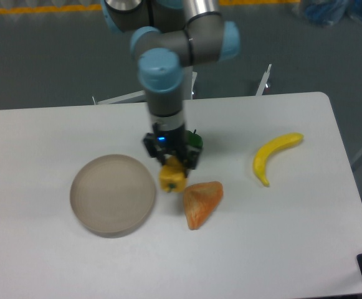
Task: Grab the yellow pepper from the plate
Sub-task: 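Lift the yellow pepper off the plate and carry it toward the banana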
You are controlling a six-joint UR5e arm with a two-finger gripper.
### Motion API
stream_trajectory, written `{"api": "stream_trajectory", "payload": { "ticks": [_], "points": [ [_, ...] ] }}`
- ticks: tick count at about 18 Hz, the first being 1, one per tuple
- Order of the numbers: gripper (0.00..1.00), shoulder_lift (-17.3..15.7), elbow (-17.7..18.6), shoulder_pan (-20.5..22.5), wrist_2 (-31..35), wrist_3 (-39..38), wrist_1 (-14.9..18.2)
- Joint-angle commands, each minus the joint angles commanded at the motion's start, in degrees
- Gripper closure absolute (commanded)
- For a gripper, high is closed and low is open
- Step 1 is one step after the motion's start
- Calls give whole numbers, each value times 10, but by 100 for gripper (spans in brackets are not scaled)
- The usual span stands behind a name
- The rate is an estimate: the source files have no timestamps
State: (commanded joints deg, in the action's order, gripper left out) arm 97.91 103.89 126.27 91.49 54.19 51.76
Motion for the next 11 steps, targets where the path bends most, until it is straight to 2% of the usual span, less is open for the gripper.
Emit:
{"api": "stream_trajectory", "payload": {
  "ticks": [3,5,11],
  "points": [
    [71,1,-8,37,-1,51,1],
    [71,1,-13,47,-1,64,0],
    [71,13,-36,47,0,65,-1]
  ]
}}
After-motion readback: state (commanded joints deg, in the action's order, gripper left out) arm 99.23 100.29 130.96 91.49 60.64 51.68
